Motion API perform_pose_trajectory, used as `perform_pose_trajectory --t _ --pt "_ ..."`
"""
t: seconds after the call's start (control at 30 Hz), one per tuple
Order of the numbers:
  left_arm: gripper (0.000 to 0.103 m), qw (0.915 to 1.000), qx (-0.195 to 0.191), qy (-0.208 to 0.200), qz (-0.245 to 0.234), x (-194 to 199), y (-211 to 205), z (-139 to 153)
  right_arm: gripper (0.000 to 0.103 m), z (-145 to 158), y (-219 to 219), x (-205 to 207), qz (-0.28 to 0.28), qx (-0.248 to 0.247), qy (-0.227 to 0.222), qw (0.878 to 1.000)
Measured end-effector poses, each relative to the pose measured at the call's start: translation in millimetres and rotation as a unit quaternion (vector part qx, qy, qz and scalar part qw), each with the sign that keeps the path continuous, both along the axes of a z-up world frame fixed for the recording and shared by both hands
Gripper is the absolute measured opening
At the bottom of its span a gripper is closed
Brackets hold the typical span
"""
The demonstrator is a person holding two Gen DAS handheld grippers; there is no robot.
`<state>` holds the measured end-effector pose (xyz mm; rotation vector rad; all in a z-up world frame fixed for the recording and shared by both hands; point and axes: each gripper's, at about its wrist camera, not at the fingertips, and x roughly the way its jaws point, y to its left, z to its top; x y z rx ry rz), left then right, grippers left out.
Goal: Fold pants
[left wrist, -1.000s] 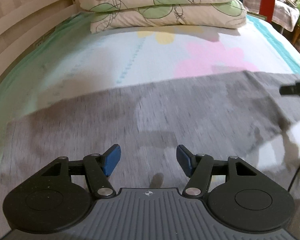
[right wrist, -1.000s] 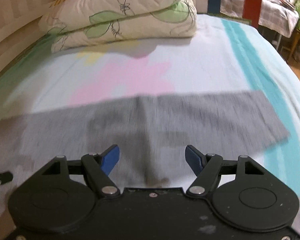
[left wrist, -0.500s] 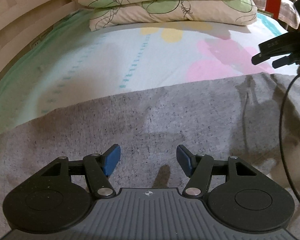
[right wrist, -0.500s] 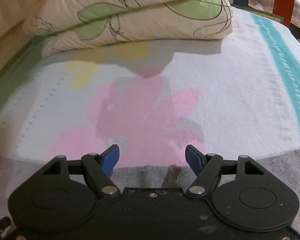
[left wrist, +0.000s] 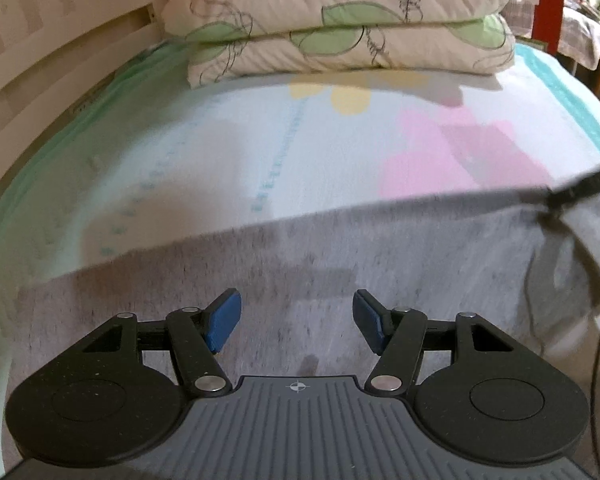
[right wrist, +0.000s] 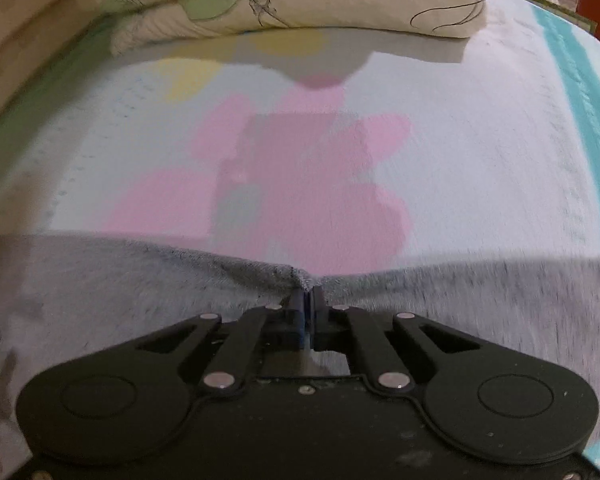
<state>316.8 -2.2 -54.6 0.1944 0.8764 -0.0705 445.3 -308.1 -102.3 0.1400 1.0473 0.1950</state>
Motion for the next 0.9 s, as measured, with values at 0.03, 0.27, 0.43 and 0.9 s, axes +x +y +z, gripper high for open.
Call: perform_pose_trajectory --t 0.03,0.27,0.43,0.9 --pt "0.061 1.0000 0.000 -0.001 -0.001 3 -2 2 0.002 2 -3 -10 0.003 0.011 -0.002 1.000" --pt "0.061 0.9994 -0.034 0.010 -0.001 24 -15 10 0.001 4 -5 -61 0.022 0.032 -0.014 0.999" --pt "0.061 0.9929 -0.103 0.055 0.022 46 -19 3 0.001 -6 1 -88 0.018 0.011 -0.020 1.000" --pt "0.061 0.9909 -0.113 0.066 0.029 81 -13 0 0.039 15 9 -5 0.030 -0.014 -0.122 0.992"
